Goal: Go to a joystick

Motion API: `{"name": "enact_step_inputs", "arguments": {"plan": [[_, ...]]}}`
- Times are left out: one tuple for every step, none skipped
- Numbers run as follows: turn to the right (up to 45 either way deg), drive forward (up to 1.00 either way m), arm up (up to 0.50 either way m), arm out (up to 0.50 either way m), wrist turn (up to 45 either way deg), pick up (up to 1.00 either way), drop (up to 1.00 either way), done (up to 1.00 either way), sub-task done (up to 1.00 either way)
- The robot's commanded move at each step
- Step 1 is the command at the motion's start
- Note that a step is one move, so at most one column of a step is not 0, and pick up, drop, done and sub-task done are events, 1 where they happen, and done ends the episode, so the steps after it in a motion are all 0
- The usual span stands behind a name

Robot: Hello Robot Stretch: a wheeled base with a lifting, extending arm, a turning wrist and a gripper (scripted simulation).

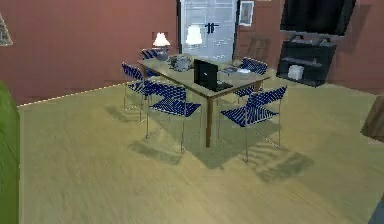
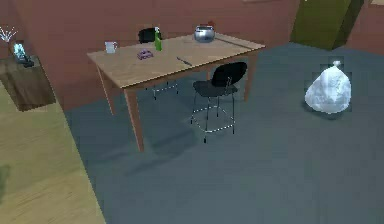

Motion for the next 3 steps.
{"name": "enact_step_inputs", "arguments": {"plan": [[0.0,0.75,0.00,0.00,0.0,0.00,0.00,0.00,0.00],[-42.0,0.00,0.00,0.00,0.0,0.00,0.00,0.00,0.00],[0.0,0.05,0.00,0.00,0.0,0.00,0.00,0.00,0.00]]}}
